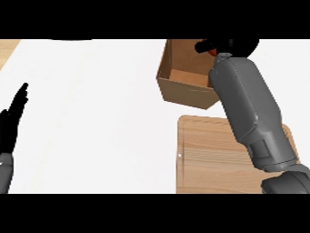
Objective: Pick the bell pepper from the cutting board and place it in the cardboard box
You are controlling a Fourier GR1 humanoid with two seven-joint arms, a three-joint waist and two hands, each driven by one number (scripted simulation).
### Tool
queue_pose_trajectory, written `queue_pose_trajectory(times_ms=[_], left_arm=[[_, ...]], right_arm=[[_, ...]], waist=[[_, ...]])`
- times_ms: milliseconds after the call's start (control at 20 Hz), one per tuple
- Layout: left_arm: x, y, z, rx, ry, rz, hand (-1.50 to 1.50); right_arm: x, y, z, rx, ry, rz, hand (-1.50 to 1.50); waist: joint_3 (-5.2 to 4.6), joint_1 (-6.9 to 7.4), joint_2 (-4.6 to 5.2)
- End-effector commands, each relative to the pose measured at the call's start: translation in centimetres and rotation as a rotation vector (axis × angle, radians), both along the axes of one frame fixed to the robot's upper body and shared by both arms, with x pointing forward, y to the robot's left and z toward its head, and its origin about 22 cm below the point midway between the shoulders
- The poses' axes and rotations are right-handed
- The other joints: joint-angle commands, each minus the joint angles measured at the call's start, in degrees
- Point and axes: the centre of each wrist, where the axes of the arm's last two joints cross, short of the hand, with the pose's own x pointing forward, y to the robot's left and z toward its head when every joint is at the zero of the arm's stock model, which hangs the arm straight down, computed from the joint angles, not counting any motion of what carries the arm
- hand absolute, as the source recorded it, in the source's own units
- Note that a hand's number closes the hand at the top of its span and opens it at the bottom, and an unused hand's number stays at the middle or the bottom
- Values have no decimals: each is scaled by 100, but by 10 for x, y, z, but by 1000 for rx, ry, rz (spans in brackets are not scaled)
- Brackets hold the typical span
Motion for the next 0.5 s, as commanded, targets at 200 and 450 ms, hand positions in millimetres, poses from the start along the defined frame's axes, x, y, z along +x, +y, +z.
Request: queue_pose_trajectory(times_ms=[200, 450], left_arm=[[9, -4, 10, -6, -2, -6, 0], [2, 4, 1, -19, 16, 10, 0]], right_arm=[[12, -12, -22, 124, -82, -50, -150], [7, 1, -36, 73, -240, -3, -150]], waist=[[4, 42, 27], [1, -42, -20]])
